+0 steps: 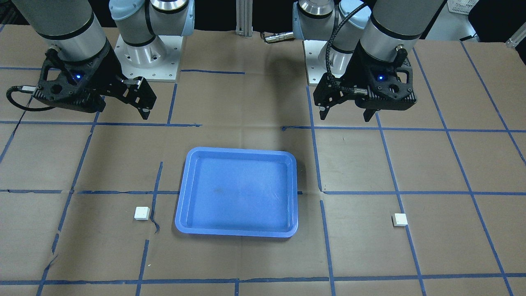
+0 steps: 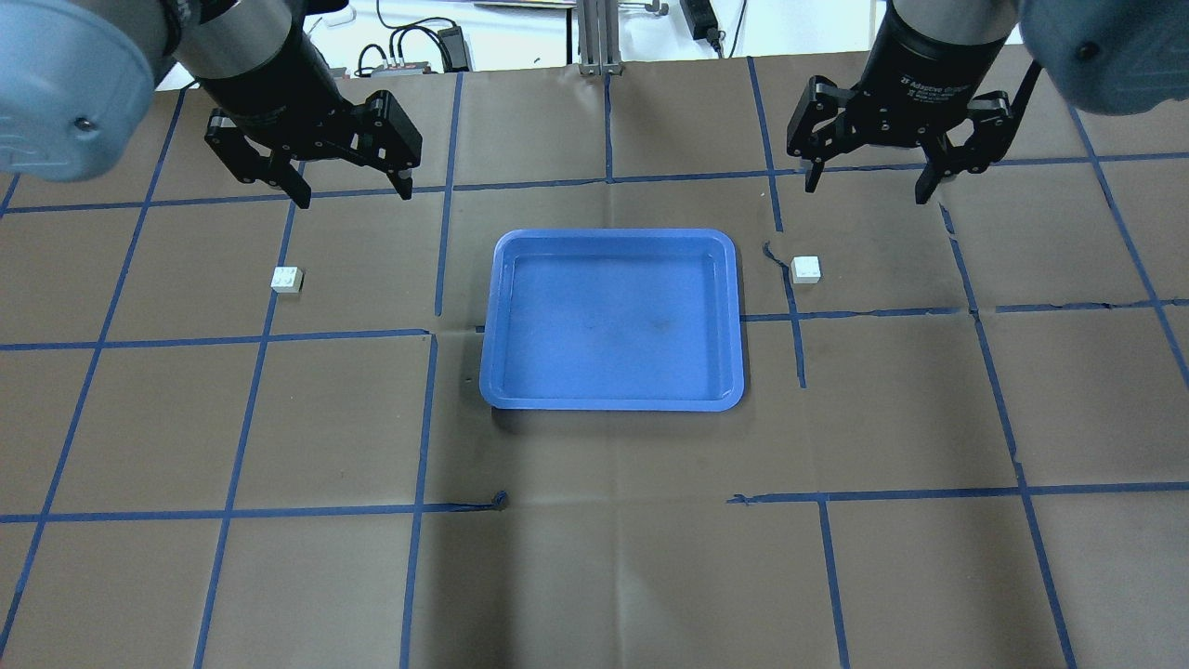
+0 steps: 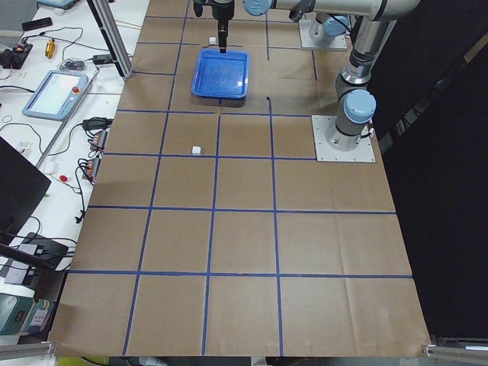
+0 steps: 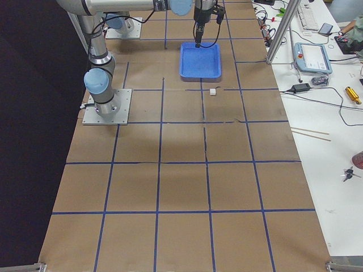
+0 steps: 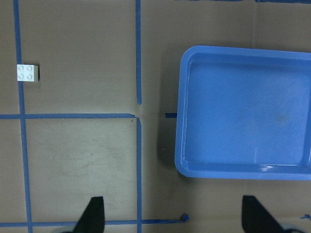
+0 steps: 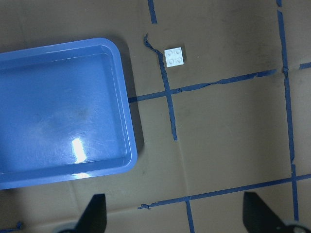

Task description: Assemble white blocks and place on blue tray

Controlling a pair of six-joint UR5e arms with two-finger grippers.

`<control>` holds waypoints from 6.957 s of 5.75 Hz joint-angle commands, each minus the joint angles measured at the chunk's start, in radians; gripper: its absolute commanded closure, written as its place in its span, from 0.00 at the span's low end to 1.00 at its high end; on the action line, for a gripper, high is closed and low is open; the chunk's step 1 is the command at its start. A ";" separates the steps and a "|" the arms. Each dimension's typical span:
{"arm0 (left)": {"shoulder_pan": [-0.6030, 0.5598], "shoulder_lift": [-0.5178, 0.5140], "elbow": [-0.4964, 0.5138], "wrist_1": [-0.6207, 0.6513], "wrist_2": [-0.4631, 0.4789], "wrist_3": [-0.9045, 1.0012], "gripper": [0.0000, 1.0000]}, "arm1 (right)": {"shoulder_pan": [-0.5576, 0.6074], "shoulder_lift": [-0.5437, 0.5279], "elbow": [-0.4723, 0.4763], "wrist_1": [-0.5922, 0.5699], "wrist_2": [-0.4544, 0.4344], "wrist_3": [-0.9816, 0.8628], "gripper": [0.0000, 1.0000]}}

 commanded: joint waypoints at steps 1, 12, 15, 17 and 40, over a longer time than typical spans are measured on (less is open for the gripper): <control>0.005 -0.001 0.004 0.001 -0.001 0.002 0.01 | 0.000 -0.002 -0.002 0.000 0.000 0.001 0.00; 0.124 0.019 -0.021 -0.001 -0.009 0.502 0.02 | -0.193 0.085 0.001 -0.198 0.095 -1.936 0.00; 0.257 0.009 -0.036 -0.011 -0.003 1.028 0.01 | -0.209 0.168 0.005 -0.199 0.207 -2.092 0.00; 0.340 -0.077 -0.036 0.017 0.000 1.357 0.01 | -0.251 0.267 0.008 -0.213 0.280 -2.184 0.00; 0.007 -0.419 -0.147 0.568 -0.037 1.686 0.91 | -0.347 0.468 0.249 -0.540 0.588 -2.196 0.81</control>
